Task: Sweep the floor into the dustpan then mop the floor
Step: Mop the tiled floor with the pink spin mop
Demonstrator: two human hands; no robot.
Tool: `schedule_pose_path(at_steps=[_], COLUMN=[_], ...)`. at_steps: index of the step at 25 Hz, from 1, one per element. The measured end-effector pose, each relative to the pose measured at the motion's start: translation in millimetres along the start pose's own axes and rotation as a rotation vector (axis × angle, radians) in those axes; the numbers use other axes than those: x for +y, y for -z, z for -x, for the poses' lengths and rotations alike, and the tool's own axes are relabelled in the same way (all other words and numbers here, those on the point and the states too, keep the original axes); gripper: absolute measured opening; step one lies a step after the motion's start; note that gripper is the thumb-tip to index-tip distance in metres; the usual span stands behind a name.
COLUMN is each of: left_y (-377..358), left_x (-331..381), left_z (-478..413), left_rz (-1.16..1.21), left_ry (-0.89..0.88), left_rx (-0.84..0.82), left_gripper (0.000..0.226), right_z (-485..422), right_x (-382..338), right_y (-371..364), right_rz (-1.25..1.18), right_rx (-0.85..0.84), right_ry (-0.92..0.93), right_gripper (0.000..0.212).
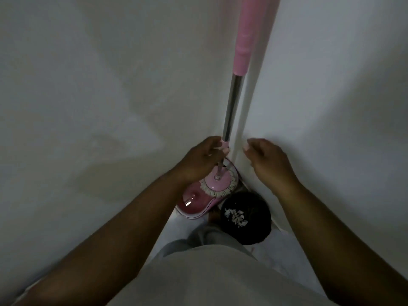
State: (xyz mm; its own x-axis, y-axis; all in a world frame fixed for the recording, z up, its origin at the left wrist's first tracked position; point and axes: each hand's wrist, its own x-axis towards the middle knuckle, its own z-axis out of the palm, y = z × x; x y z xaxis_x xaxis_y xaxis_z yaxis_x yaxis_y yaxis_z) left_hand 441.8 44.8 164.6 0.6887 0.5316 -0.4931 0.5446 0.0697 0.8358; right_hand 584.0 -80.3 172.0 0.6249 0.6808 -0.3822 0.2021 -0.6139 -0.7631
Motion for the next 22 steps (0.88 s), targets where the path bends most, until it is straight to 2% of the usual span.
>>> schedule_pose_path(at_steps=[4, 8, 16, 22], left_y=[2, -3, -2, 11], left_x=[21, 26, 22, 43], left_z=[-74, -103, -84, -35], left_rz=[-0.051, -0.170, -0.311, -0.229], left_ry=[0.047, -0.027, -0.119, -0.223], left_rx=[0.078, 0.031, -0.071, -0.142], left_gripper=[0.060, 0.034, 0.033, 0.038], right_z=[-77, -93, -62, -9], right_x=[-48, -69, -72, -100], right_y=[5, -5, -12, -7], right_rz=[0.029, -0.009, 0.022, -0.034], right_rx=[0.062, 0.077, 0.144, 0.339], right_ry=[0.114, 0.233, 0.290, 0.313], right_gripper=[0.048, 0.031, 0.031, 0.027])
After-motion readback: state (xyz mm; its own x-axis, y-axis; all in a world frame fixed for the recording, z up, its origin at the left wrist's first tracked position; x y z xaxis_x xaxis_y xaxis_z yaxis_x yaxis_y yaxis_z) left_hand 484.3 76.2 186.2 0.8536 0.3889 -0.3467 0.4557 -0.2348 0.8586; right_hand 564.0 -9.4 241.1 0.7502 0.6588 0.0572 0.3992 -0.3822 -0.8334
